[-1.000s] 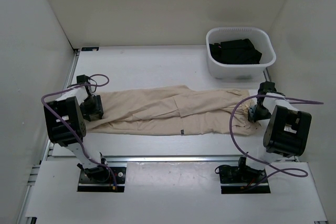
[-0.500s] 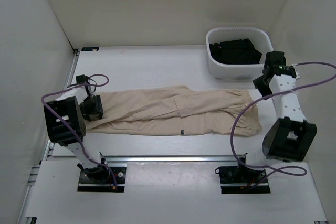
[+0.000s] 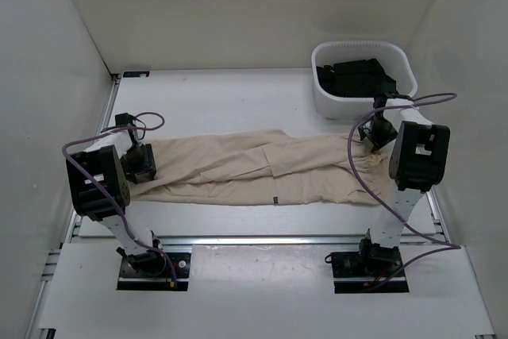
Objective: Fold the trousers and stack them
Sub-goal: Fold the trousers
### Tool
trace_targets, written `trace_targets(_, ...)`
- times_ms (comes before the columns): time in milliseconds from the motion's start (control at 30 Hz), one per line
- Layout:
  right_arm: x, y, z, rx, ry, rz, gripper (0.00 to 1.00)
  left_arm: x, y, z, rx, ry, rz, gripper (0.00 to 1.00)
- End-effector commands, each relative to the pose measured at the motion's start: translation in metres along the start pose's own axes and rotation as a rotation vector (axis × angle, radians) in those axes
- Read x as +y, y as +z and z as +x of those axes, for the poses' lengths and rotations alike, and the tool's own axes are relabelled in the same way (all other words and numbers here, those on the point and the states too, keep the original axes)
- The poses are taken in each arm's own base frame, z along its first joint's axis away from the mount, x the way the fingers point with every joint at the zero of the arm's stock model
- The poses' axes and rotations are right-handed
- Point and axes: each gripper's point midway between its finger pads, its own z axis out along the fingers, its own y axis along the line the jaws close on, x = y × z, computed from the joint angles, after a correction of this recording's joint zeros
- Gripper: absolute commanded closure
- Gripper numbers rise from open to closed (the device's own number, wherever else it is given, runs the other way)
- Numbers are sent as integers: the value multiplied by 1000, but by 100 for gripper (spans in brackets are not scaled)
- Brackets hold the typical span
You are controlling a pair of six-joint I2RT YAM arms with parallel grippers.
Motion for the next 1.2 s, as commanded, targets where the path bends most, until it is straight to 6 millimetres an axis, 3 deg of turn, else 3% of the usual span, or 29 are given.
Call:
trace_targets(0,0,9,-7,-52,-13,8,38,19,59,50,176,15,-119,34)
trace_targets(133,-11,25,6,6,-35,76,41,21,59,50,176,16,-128,34)
trace_targets(233,-10,39,21,77,-45,85,57,21,59,50,176,16,-128,34)
trace_targets(267,-14,41,27,95,-48,91,70,21,59,50,176,16,-128,34)
trace_targets(300,-15,44,29,96,-48,91,77,21,59,50,176,16,-128,34)
trace_targets(367,-11,35,23,54,-35,44,94,21,59,50,176,16,-128,34)
trace_targets(433,-2,26,11,0,-48,-16,97,21,57,49,167,14,-128,34)
trace_targets(467,5,8,-1,-46,-50,-66,99,21,57,49,167,14,-128,34)
trace_targets(500,2,4,-1,-62,-88,-80,100,21,57,49,167,14,-128,35)
trace_targets(533,6,-5,-1,-74,-109,-131,100,21,57,49,167,14,-128,35)
trace_targets(567,19,-37,-20,-174,-109,-243,100,21,57,49,167,14,-128,35)
trace_targets(600,20,-51,-19,-216,-149,-295,100,21,57,49,167,14,-128,35)
trace_targets(633,2,-45,1,-203,-167,-296,100,21,57,49,167,14,-128,35)
trace_targets(667,4,-82,-10,-310,-153,-401,100,21,56,51,176,16,-128,35)
trace_targets(700,-5,-89,-5,-332,-147,-421,97,21,56,51,176,16,-128,35)
trace_targets(733,-15,-116,-5,-398,-140,-477,95,21,56,51,176,16,-128,35)
trace_targets(767,-34,-97,16,-382,-158,-457,92,21,56,51,176,16,-128,35)
trace_targets(833,-53,-101,32,-399,-143,-476,79,21,56,51,176,16,-128,35)
trace_targets(867,-72,-81,51,-353,-128,-436,73,21,56,51,176,16,-128,35)
trace_targets(900,-80,-82,55,-358,-95,-432,61,21,56,51,176,16,-128,35)
trace_targets(1067,-137,-59,91,-305,86,-277,56,21,56,53,185,17,-128,35)
trace_targets(1167,-161,-73,99,-319,266,-257,52,20,54,51,176,15,-119,35)
